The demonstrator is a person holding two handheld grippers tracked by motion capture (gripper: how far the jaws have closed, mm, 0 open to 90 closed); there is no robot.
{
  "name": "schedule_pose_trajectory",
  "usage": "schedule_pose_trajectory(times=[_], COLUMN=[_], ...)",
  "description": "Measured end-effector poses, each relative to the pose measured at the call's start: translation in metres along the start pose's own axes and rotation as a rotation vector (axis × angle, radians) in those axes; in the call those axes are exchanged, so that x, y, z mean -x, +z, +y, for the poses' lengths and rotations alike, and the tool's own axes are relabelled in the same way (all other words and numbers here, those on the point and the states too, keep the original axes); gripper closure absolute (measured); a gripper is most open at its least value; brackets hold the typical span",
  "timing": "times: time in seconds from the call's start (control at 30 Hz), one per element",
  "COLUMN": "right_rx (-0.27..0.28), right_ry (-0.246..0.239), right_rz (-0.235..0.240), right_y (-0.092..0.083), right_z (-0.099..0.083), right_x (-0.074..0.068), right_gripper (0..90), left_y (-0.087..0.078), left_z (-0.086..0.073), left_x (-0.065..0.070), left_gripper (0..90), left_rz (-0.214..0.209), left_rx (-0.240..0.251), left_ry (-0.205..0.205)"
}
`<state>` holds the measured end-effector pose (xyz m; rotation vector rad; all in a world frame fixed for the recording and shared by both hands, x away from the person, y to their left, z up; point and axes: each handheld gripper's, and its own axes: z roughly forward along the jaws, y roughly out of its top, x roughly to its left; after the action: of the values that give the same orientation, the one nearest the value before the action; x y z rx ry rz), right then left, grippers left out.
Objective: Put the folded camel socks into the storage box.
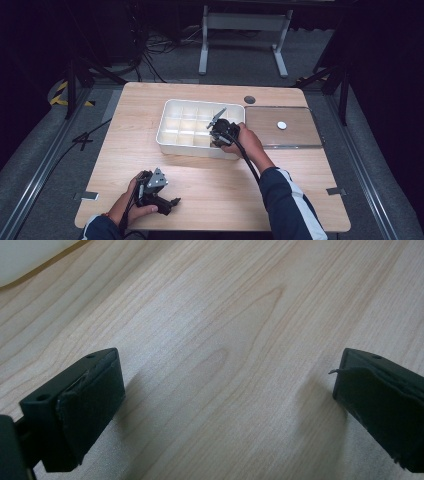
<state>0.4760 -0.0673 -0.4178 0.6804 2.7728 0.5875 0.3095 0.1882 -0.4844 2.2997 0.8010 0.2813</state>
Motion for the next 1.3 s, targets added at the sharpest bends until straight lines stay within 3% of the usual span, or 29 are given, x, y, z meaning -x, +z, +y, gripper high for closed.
schedule_pose_trajectory(times=[0.1,0.33,0.7,1.3], right_rx=[-0.015,-0.025,0.018,0.019], right_ry=[0.021,0.007,0.039,0.047], right_rz=[0.011,0.008,0.030,0.023], right_y=[0.0017,0.0037,0.0046,0.0021], right_z=[0.0007,0.0009,-0.0058,-0.0064], right_x=[0.0012,0.0014,0.0056,0.0062], right_gripper=[84.1,84.2,84.1,83.1], left_y=[-0.0001,0.0001,-0.0001,-0.0007], left_z=[0.0001,0.0000,0.0000,0.0000], left_x=[0.0001,0.0003,0.0004,0.0005], left_gripper=[0.4,0.4,0.4,0.5], left_rz=[0.002,0.003,0.005,0.008], left_rx=[-0.001,0.002,0.000,-0.004], left_ry=[0.000,0.000,-0.001,0.004])
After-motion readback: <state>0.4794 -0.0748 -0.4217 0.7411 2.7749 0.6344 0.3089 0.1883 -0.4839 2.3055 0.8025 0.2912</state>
